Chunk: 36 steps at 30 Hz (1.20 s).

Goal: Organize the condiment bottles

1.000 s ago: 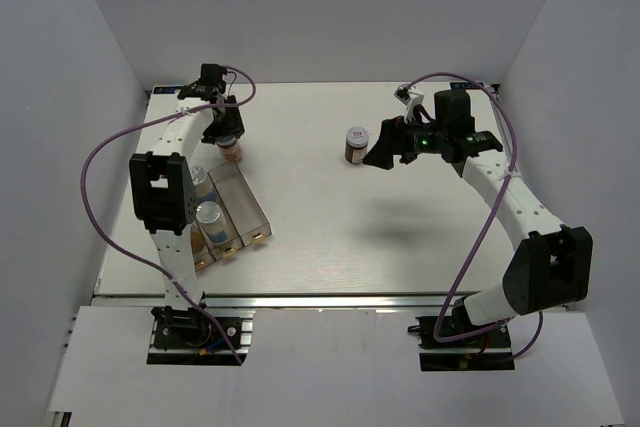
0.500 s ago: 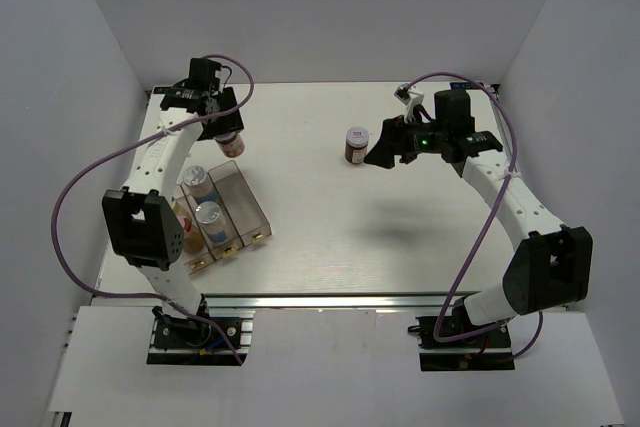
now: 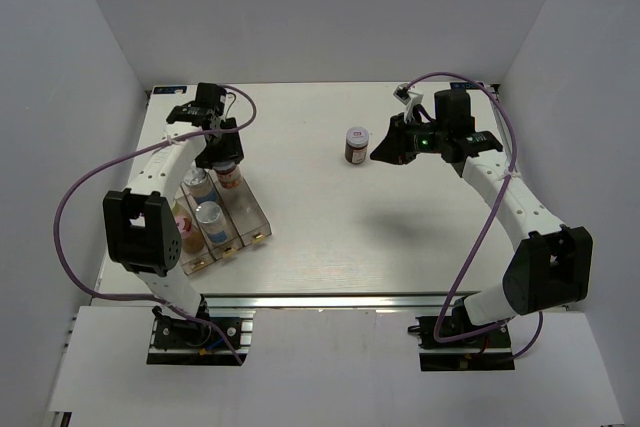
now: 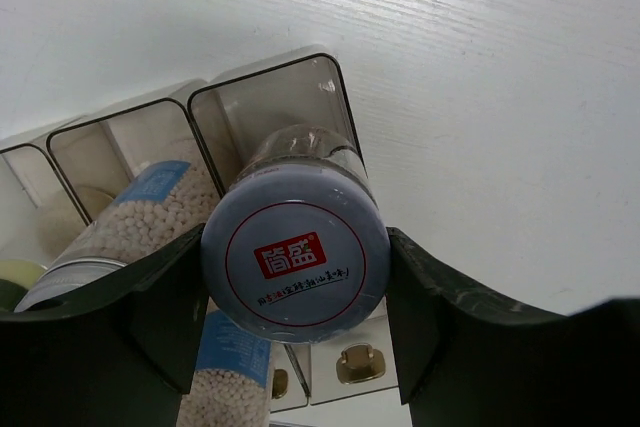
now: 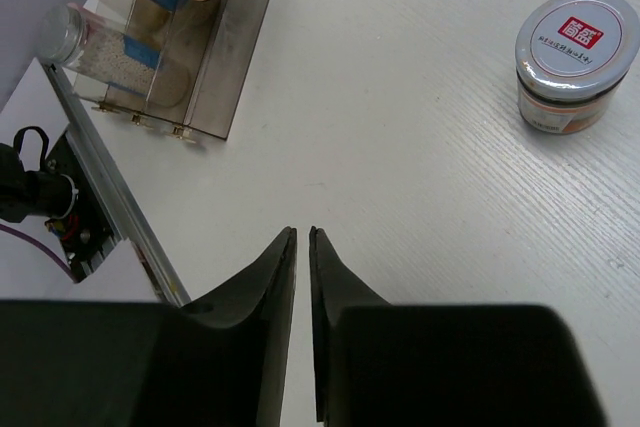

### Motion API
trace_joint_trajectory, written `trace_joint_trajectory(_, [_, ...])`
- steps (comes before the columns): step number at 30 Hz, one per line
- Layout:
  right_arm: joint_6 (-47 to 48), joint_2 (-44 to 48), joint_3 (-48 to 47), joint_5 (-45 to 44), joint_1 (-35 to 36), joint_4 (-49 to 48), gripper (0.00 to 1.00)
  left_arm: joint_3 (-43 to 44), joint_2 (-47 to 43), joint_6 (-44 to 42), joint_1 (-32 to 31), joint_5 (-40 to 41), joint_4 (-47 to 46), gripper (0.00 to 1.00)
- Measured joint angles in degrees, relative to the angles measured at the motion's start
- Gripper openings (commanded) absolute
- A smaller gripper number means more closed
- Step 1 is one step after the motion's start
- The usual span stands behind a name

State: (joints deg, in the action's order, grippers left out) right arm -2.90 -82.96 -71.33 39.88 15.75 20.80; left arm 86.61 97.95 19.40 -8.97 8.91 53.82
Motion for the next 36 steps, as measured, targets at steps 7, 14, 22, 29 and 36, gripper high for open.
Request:
trace_joint_trajectory(7, [-0.02, 0.0, 0.0, -0.02, 0.0, 0.02, 0.23, 0.02, 0.81, -2.05, 0.0, 0.35, -1.14, 0.0])
trace_joint_trajectory(14, [0.04, 0.0, 0.0, -0.09, 0.0, 0.02, 0.32, 0.0, 4.55, -4.07, -0.07, 0.94, -1.18, 0.07])
trace_joint_trajectory(22, [0.02, 0.0, 0.0, -0.09, 0.0, 0.09, 0.73, 0.0, 5.79, -5.01, -0.15, 1.01, -1.64, 0.71])
trace_joint_trajectory(29, [3.91, -0.02, 0.0, -0.74, 0.0, 0.13, 0.86, 0.26, 5.79, -5.49, -0.17, 1.01, -2.43, 0.9])
trace_joint_trajectory(36, [8.57, -3.8, -0.59, -5.9, 0.0, 0.07, 0.86, 1.99, 5.79, -5.44, -0.17, 0.94, -2.16, 0.92])
